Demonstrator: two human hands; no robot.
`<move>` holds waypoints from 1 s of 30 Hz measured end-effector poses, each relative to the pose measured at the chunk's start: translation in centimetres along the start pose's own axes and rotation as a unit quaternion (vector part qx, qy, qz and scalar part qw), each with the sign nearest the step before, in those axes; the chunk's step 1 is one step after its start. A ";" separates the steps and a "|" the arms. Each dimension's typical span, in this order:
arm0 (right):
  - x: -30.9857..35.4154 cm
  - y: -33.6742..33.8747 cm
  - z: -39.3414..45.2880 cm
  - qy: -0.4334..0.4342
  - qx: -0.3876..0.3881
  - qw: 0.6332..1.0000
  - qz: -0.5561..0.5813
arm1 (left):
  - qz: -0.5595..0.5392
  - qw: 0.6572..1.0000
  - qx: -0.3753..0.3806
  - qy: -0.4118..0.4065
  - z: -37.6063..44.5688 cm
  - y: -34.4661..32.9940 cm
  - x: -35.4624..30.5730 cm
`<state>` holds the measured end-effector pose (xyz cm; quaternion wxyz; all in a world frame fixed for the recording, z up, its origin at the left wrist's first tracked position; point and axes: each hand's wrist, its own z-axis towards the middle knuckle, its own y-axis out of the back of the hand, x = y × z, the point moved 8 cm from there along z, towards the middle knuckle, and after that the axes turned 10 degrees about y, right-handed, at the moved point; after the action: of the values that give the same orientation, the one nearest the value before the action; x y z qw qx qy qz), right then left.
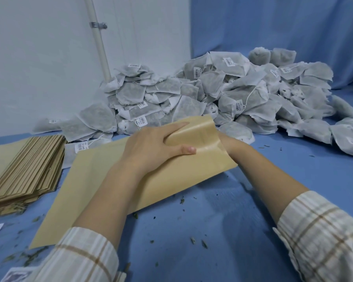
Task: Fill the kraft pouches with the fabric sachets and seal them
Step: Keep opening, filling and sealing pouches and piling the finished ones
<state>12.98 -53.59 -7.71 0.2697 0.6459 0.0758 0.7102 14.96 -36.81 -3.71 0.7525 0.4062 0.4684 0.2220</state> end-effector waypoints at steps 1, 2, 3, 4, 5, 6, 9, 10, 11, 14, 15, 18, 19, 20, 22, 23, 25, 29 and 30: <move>0.6 0.7 0.1 0.039 -0.046 0.998 0.025 | 0.010 1.000 -0.016 0.003 0.1 0.2 0.1; 1.0 1.8 0.4 0.095 -0.100 0.990 0.029 | 0.021 0.999 -0.034 0.010 0.1 0.4 0.3; 1.0 3.2 0.5 0.130 -0.163 0.978 -0.028 | 0.032 0.998 -0.050 0.018 0.2 0.6 0.6; 0.4 4.3 0.6 0.119 -0.212 0.960 -0.137 | 0.042 0.997 -0.062 0.026 0.3 0.8 0.9; -0.8 5.3 0.7 0.064 -0.234 0.931 -0.274 | 0.049 0.996 -0.067 0.031 0.4 0.9 1.2; -2.2 6.1 0.6 -0.010 -0.220 0.898 -0.381 | 0.053 0.996 -0.069 0.036 0.4 0.8 1.3; -5.0 6.8 0.1 -0.116 -0.175 0.886 -0.414 | 0.057 0.995 -0.069 0.035 0.4 0.6 1.4; -4.6 6.9 0.2 -0.080 -0.199 0.901 -0.377 | 0.056 0.996 -0.067 0.036 0.4 0.6 1.4; -3.9 7.1 0.3 -0.023 -0.239 0.916 -0.320 | 0.055 0.996 -0.067 0.038 0.4 0.6 1.4; -2.6 7.4 -0.6 0.066 -0.340 0.935 -0.076 | 0.064 0.994 -0.077 0.048 0.5 0.9 1.7; -2.6 7.5 -0.8 0.068 -0.358 0.931 -0.009 | 0.071 0.993 -0.082 0.052 0.5 1.0 1.8; -2.9 7.7 -1.0 0.047 -0.377 0.920 0.096 | 0.075 0.991 -0.092 0.062 0.5 1.4 2.1; -3.0 7.6 -0.7 0.039 -0.361 0.925 0.116 | 0.073 0.991 -0.092 0.062 0.5 1.5 2.1; -3.1 7.2 -0.3 0.032 -0.332 0.933 0.132 | 0.069 0.992 -0.091 0.061 0.5 1.5 2.0; -2.9 5.6 0.4 0.029 -0.255 0.954 0.154 | 0.053 0.993 -0.087 0.054 0.3 1.5 1.7; -2.7 4.8 0.7 0.033 -0.219 0.959 0.175 | 0.043 0.994 -0.085 0.049 0.3 1.4 1.4; -2.1 3.7 1.0 0.047 -0.165 0.963 0.208 | 0.027 0.995 -0.083 0.042 0.2 1.4 0.9; -1.1 3.4 0.8 0.085 -0.133 0.983 0.089 | 0.014 0.996 -0.082 0.040 0.4 1.5 0.7; -0.8 3.5 0.6 0.092 -0.126 0.985 0.078 | 0.013 0.996 -0.081 0.041 0.3 1.4 0.8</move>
<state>12.59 -57.08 -6.76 0.2844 0.5428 -0.0404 0.7892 15.71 -35.54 -2.88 0.7603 0.3409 0.4739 0.2849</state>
